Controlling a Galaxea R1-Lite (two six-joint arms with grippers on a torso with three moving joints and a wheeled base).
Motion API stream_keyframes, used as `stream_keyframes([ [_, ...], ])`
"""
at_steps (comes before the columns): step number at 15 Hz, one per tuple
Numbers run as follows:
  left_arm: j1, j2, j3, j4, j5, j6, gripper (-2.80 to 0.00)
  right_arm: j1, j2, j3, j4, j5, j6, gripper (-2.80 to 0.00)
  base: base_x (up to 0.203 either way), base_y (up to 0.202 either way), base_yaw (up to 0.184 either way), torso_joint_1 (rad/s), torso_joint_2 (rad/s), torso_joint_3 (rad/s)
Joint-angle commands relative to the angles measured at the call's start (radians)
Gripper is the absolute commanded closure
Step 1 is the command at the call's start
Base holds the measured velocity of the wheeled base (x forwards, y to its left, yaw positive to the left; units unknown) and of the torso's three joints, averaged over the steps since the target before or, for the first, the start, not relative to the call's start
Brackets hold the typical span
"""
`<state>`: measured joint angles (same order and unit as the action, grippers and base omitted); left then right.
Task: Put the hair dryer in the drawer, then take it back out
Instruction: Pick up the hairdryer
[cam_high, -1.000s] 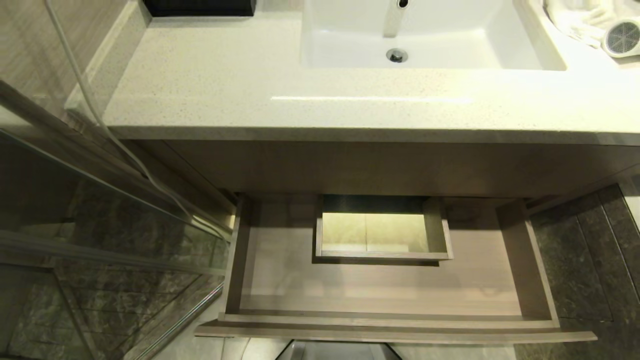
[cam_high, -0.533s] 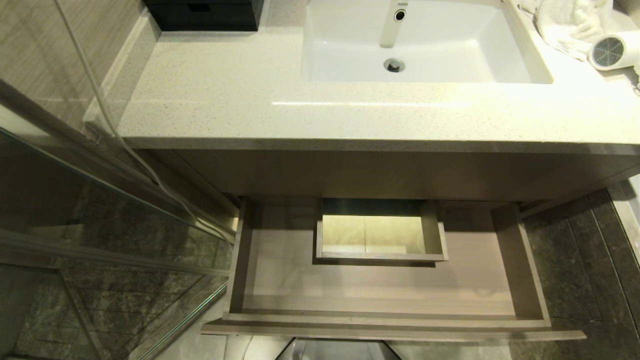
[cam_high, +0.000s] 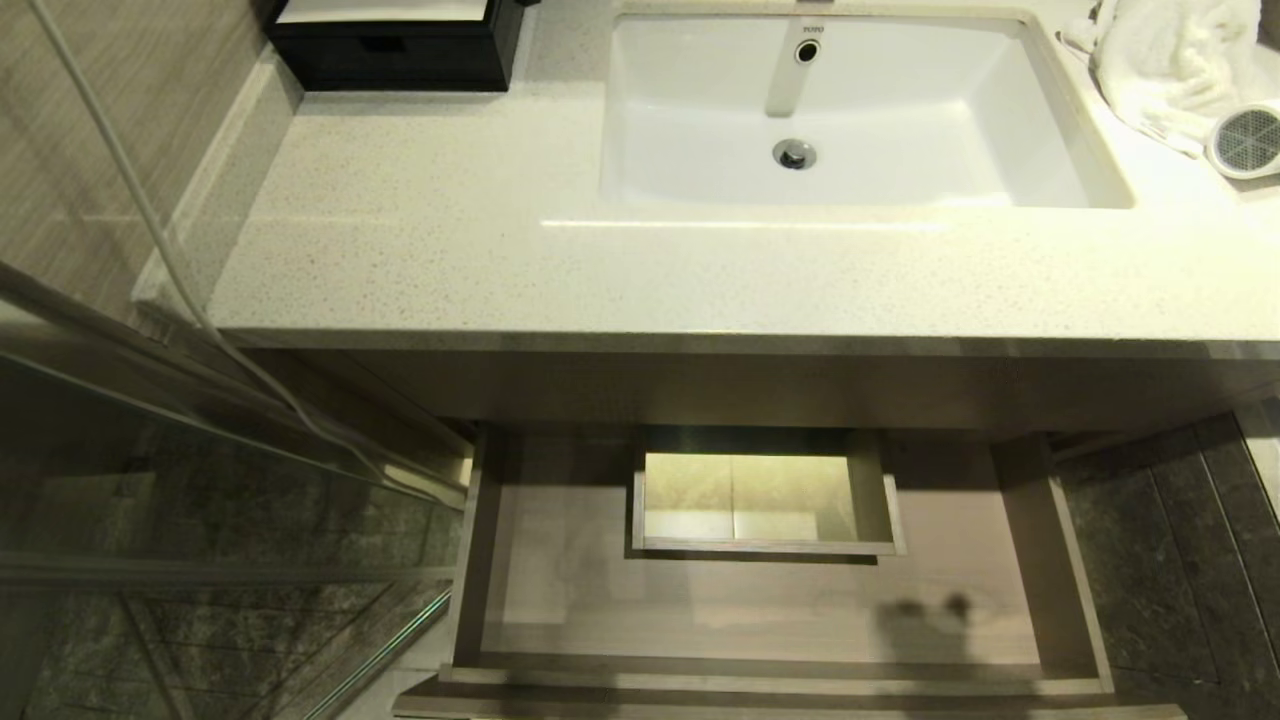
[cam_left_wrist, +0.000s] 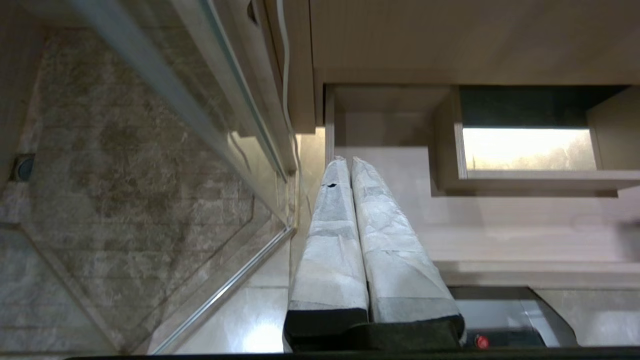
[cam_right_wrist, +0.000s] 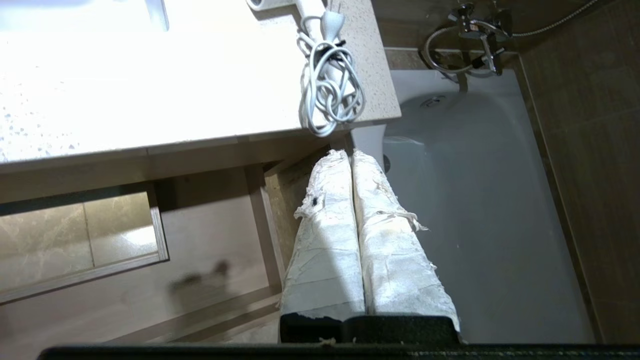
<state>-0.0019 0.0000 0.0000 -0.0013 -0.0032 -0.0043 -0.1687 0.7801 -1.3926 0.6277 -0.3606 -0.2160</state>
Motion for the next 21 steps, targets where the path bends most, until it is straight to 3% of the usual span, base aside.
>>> stream_keyframes([
  [1,-0.001,0.000,0.000,0.000,0.000,0.000,0.00,-0.003,0.013,-0.002,0.002,-0.003,-0.002,0.00,0.000,0.000,0.000,0.290,-0.06,0.228],
  [7,-0.001,0.000,0.000,0.000,0.000,0.000,0.00,-0.062,0.060,-0.003,0.009,-0.006,0.002,0.00,0.000,0.000,0.000,0.318,-0.10,0.213],
  [11,0.000,0.000,0.000,0.000,0.000,0.000,0.00,-0.118,0.154,-0.010,0.015,-0.011,0.067,0.00,0.000,0.000,0.000,0.313,-0.15,0.153],
  [14,-0.001,0.000,0.000,0.000,0.000,0.000,0.00,-0.214,0.264,-0.040,0.050,-0.106,0.089,0.00,0.000,0.000,0.000,0.078,-0.04,0.039],
  [16,0.000,0.000,0.000,0.000,0.000,0.000,0.00,-0.223,0.322,-0.050,0.071,-0.118,0.155,0.00,0.000,0.000,0.000,0.000,0.00,0.000],
  [18,0.000,0.000,0.000,0.000,0.000,0.000,0.00,-0.251,0.392,-0.094,0.077,-0.027,0.200,0.00,0.000,0.000,0.000,0.000,0.00,0.000],
  [21,0.000,0.000,0.000,0.000,0.000,0.000,0.00,-0.368,0.467,-0.105,0.087,0.206,0.200,0.00,0.000,0.000,0.000,0.000,0.00,0.000],
])
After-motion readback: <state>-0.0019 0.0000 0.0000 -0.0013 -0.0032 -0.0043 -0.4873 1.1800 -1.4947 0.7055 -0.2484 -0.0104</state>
